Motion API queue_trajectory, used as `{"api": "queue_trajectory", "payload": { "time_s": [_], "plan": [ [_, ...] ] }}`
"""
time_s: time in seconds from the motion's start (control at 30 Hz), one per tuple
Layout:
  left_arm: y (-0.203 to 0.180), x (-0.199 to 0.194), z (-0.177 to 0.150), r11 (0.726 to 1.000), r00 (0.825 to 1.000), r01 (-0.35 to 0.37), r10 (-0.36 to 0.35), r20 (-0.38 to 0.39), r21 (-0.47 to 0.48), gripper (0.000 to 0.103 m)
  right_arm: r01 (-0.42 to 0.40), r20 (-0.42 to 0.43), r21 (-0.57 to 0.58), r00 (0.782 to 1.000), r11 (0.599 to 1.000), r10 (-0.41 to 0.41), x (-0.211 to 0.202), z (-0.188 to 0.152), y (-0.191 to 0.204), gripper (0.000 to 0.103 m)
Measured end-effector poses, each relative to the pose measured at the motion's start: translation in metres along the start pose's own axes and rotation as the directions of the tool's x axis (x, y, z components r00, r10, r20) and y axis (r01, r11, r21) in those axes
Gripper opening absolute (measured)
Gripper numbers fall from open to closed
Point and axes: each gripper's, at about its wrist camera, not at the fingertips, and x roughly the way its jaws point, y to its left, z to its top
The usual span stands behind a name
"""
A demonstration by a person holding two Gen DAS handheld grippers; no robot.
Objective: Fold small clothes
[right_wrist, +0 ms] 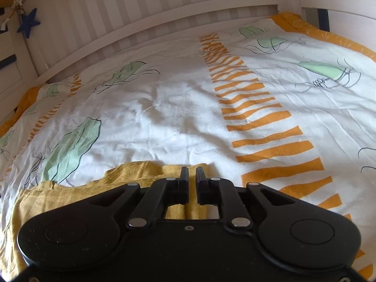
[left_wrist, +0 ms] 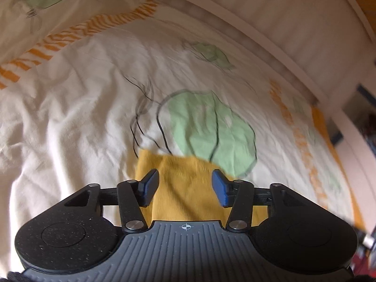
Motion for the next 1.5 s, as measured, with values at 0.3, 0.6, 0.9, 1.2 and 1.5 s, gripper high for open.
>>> {"api": "queue_trajectory", "payload": {
  "time_s": [0.3,0.6,0.9,1.2,1.5],
  "plan": [
    [0.007,-0.011,-0.065,0.997,0.984,0.02,-0.007,-0.175,0.07,0.053,-0.104,-0.026,-0.108,0.994,0.989,0.102,-0.019,-0.014,0.042,0.046],
    [0.011,-0.013,-0.081,0.993,0.982,0.078,-0.061,-0.181,0.09,0.053,-0.184,-0.055,-0.061,0.982,0.981,0.181,-0.032,-0.042,0.066,0.048],
    [0.015,-0.011,-0.083,0.994,0.981,0.093,-0.084,-0.177,0.049,0.002,-0.189,-0.056,-0.07,0.981,0.98,0.185,-0.055,-0.067,0.064,0.058],
    [0.035,-0.028,-0.083,1.0,0.982,0.009,-0.006,-0.189,0.014,0.003,-0.141,-0.037,-0.168,0.99,0.976,0.136,-0.056,-0.08,0.069,0.072],
    [0.036,-0.023,-0.089,0.997,0.983,0.076,-0.076,-0.165,-0.004,0.03,-0.097,-0.05,-0.273,0.995,0.957,0.086,-0.054,-0.088,0.078,0.086]
  ]
}}
